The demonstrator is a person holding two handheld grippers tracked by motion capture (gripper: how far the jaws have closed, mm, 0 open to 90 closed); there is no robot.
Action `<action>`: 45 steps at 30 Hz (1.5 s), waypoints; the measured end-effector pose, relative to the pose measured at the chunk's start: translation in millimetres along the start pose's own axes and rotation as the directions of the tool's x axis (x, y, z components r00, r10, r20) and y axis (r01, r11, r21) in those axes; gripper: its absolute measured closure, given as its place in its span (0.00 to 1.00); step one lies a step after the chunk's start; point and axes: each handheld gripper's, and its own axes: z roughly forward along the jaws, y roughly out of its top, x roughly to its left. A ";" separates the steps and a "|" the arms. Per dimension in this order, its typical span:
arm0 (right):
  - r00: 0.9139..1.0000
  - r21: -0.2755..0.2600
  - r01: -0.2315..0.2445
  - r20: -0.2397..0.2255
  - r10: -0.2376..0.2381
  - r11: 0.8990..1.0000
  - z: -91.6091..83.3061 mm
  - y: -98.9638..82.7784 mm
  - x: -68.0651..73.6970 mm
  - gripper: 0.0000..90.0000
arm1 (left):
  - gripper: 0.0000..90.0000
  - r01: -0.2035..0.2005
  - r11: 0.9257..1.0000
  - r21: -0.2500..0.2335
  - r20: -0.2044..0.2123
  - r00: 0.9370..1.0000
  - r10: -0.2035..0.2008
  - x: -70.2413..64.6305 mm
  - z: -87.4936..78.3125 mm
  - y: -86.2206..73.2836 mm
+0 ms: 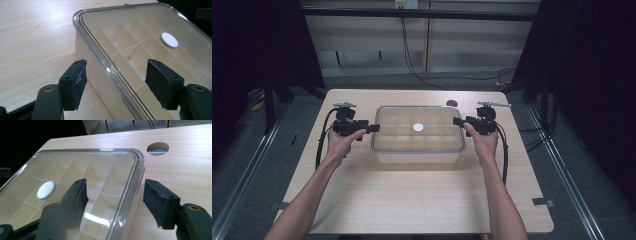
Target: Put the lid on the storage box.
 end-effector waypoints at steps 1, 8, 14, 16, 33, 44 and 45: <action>1.000 -0.009 0.014 0.001 -0.014 1.000 -4.2 -0.5 3.3 0.40 | 0.38 -0.009 1.000 -0.003 -0.003 1.000 0.009 -2.9 -2.6 -1.2; 0.998 -0.051 0.058 -0.035 -0.060 0.997 -31.9 -9.4 19.6 0.42 | 0.48 -0.043 0.997 -0.057 0.005 0.999 0.044 -16.2 -26.1 -15.2; 0.995 -0.056 0.083 -0.045 -0.086 0.995 -53.3 -21.8 24.2 0.42 | 0.43 -0.080 0.996 -0.050 -0.016 0.997 0.079 -22.6 -42.4 -25.2; 0.995 -0.058 0.083 -0.045 -0.086 0.995 -56.0 -23.7 24.7 0.42 | 0.42 -0.086 0.995 -0.049 -0.017 0.996 0.085 -24.2 -46.6 -26.6; 0.993 -0.086 0.075 -0.086 -0.082 0.993 -112.1 -66.6 33.9 0.38 | 0.38 -0.112 0.993 -0.030 -0.083 0.991 0.109 -51.9 -80.7 -67.3; 0.992 -0.045 0.105 -0.061 -0.108 0.993 -132.4 -102.5 37.2 0.36 | 0.32 -0.074 0.997 0.010 -0.040 0.996 0.074 -58.3 -97.1 -108.0; 0.991 -0.038 0.119 -0.053 -0.121 0.992 -134.9 -107.4 38.1 0.36 | 0.31 -0.065 0.998 0.006 -0.036 0.997 0.065 -59.7 -98.6 -110.1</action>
